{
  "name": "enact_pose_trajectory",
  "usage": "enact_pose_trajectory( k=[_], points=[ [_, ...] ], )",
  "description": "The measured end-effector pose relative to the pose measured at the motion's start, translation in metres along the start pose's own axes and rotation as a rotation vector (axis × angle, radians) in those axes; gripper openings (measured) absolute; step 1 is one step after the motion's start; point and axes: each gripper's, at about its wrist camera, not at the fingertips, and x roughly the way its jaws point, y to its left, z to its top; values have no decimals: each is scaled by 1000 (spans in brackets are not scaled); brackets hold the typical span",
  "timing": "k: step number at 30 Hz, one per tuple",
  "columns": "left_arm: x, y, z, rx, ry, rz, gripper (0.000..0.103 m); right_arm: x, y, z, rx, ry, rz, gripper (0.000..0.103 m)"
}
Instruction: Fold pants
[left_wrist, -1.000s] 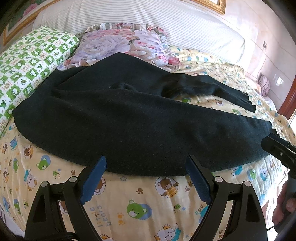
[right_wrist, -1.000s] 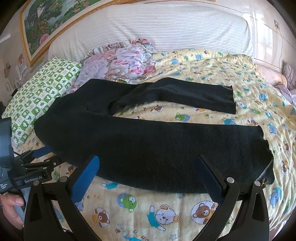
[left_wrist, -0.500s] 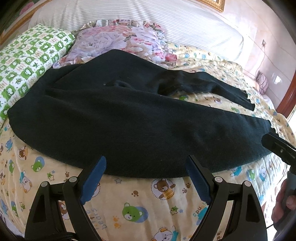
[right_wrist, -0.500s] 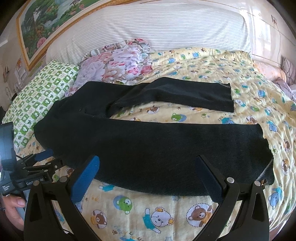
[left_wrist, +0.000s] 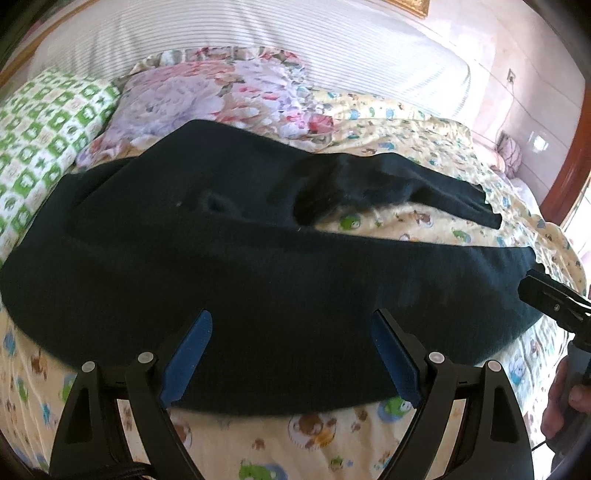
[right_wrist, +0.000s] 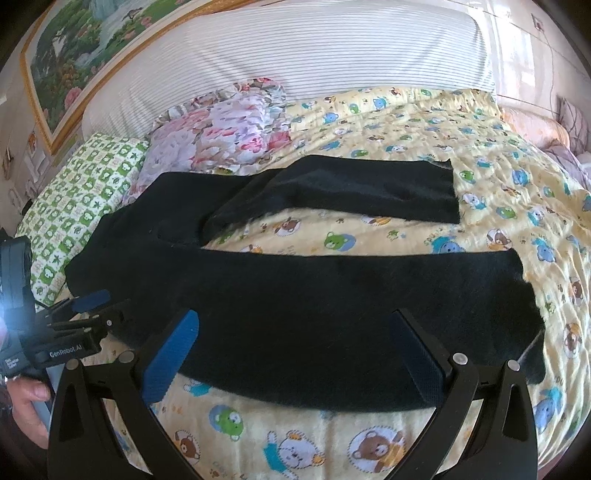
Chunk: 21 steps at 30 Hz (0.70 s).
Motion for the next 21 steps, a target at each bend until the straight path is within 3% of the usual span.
enact_pose_trajectory(
  k=[9, 16, 21],
  points=[
    [19, -13, 33, 84, 25, -66, 89, 3, -27, 27, 38, 1, -3, 103],
    [42, -14, 94, 170, 52, -159, 88, 13, -67, 75, 76, 16, -12, 103],
    [74, -28, 139, 336, 103, -203, 88, 32, -97, 104, 106, 69, -18, 103]
  ],
)
